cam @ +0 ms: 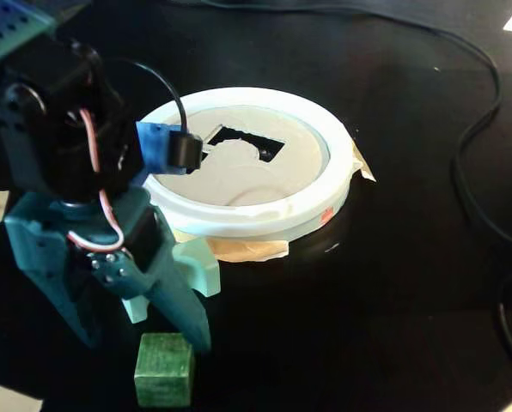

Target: Pick up the square block and drop it in corresponding square shaped hole

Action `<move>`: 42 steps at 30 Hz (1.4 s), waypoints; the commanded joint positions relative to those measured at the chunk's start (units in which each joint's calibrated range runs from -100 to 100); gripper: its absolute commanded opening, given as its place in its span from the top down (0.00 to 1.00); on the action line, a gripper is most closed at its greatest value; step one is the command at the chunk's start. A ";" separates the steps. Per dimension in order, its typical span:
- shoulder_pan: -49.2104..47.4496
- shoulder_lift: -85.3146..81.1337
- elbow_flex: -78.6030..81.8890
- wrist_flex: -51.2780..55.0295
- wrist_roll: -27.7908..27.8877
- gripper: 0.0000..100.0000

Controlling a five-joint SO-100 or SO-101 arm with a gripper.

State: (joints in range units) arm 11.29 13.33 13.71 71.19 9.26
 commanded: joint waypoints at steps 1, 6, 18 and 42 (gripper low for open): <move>-0.43 0.78 -6.52 -0.40 0.39 0.18; -0.68 5.08 -9.52 -0.40 0.39 0.19; 0.70 6.42 -10.98 0.01 0.24 0.40; 0.95 -7.82 -11.25 7.33 -0.24 0.65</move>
State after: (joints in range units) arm 11.29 16.45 7.08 72.07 9.26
